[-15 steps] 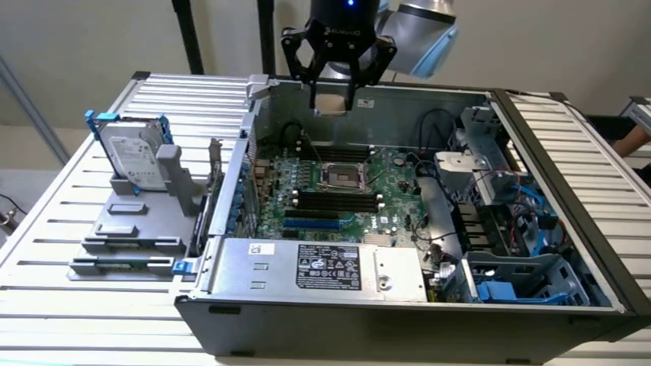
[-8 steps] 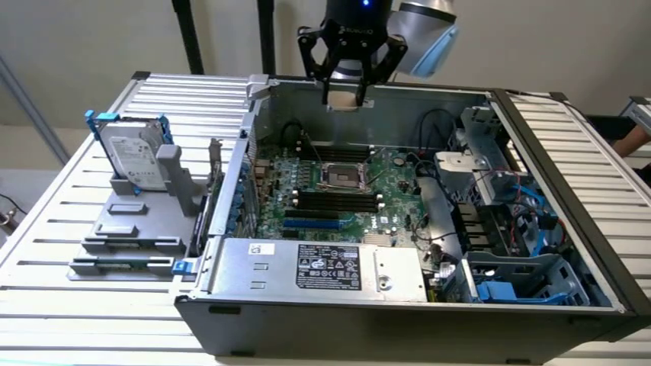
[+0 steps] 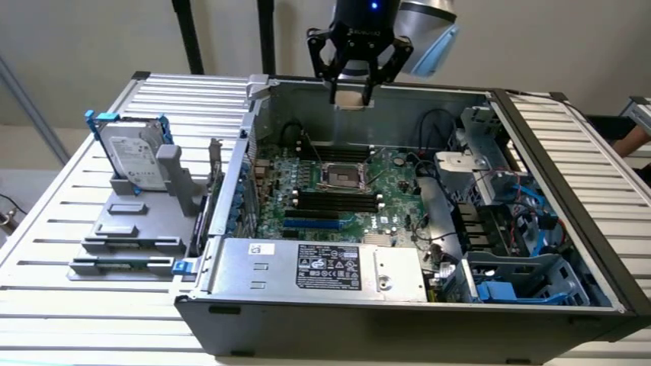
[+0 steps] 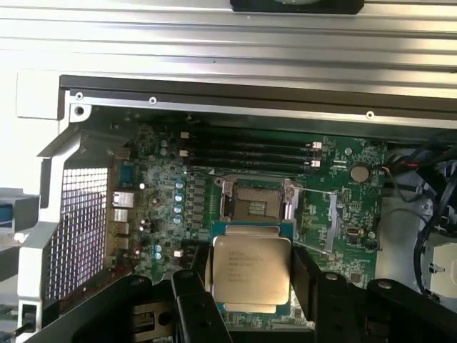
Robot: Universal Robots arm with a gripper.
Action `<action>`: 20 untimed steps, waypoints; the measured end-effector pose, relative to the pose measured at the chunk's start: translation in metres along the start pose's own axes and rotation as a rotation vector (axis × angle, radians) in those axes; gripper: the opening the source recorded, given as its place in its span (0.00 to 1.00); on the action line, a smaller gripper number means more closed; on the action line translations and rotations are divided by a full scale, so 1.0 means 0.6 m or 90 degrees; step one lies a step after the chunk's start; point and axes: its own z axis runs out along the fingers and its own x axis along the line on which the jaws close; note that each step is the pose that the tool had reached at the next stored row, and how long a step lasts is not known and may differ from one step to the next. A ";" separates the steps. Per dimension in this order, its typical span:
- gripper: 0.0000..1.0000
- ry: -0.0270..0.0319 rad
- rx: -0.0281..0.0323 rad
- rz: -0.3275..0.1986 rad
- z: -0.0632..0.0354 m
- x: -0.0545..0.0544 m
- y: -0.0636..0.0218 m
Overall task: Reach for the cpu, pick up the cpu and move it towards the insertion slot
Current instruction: 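Pick up the cpu and move it towards the insertion slot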
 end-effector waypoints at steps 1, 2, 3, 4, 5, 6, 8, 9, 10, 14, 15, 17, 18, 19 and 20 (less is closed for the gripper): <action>0.55 -0.0012 -0.0001 0.000 0.001 -0.001 0.001; 0.55 -0.0026 -0.0004 0.000 0.003 -0.001 0.001; 0.55 -0.0042 -0.0007 0.000 0.004 -0.002 0.002; 0.55 -0.0062 -0.0012 0.000 0.005 -0.002 0.002; 0.55 -0.0079 -0.0017 0.000 0.006 -0.003 0.002; 0.55 -0.0094 -0.0025 0.000 0.007 -0.003 0.002; 0.55 -0.0107 -0.0061 0.001 0.009 -0.004 0.003; 0.55 -0.0110 -0.0089 0.002 0.010 -0.004 0.003; 0.55 -0.0113 -0.0117 0.003 0.011 -0.004 0.003; 0.55 -0.0122 -0.0186 0.011 0.014 -0.005 0.005; 0.55 -0.0124 -0.0189 0.014 0.015 -0.005 0.005; 0.55 -0.0125 -0.0189 0.016 0.015 -0.005 0.005; 0.55 -0.0126 -0.0189 0.016 0.015 -0.005 0.005; 0.55 -0.0126 -0.0190 0.016 0.015 -0.005 0.006; 0.55 -0.0126 -0.0190 0.016 0.015 -0.005 0.006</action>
